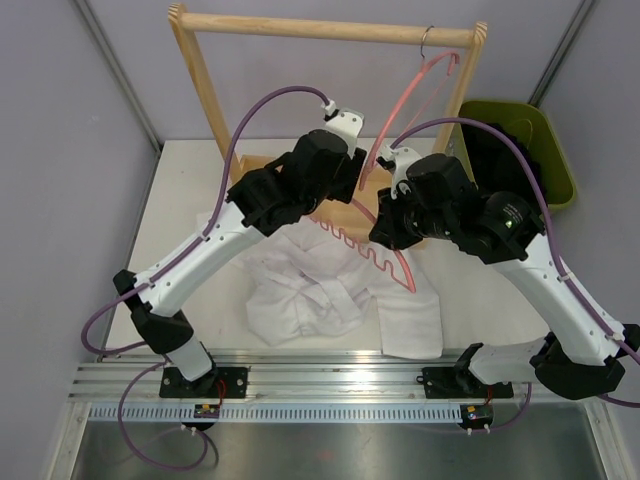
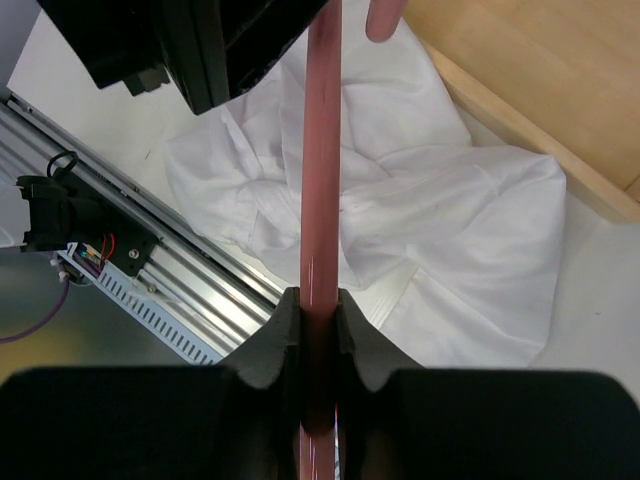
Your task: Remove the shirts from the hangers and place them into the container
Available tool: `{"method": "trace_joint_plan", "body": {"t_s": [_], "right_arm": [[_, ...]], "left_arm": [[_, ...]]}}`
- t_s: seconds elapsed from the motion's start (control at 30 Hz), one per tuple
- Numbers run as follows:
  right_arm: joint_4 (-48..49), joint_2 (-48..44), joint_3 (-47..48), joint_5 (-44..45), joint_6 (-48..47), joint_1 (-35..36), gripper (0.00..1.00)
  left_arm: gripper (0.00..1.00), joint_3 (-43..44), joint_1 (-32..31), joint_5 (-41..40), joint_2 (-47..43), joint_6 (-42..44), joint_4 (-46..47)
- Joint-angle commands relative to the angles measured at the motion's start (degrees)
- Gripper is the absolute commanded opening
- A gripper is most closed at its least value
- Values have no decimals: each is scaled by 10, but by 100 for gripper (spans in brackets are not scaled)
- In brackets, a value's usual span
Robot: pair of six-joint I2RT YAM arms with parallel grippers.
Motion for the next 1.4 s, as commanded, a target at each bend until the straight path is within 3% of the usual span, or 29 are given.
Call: {"method": "trace_joint_plan", "body": {"t_s": [0.0, 0.03, 0.13, 0.37, 0.5, 0.67, 1.0, 1.37], "right_arm": [[5, -1, 12, 16, -11, 8, 0], [6, -1, 12, 16, -11, 8, 0], [13, -2, 11, 18, -13, 9, 0], [39, -11, 9, 0, -15, 9, 0], [88, -41, -5, -79, -11, 9, 0], [174, -65, -11, -153, 15, 10, 0], [199, -29, 48, 110, 90, 11, 0], [164, 10, 117, 296, 90, 26, 0]], "left_arm": [[62, -42, -1, -20, -56, -9, 64], [80, -54, -1, -20, -66, -11, 73], [99, -88, -1, -29, -99, -22, 97], [99, -164, -2, -65, -191, -64, 141], [99, -234, -8, -67, -299, -81, 193], [99, -295, -8, -67, -372, -103, 200], [99, -313, -8, -72, -391, -121, 165], [99, -335, -8, -68, -401, -128, 154]]}}
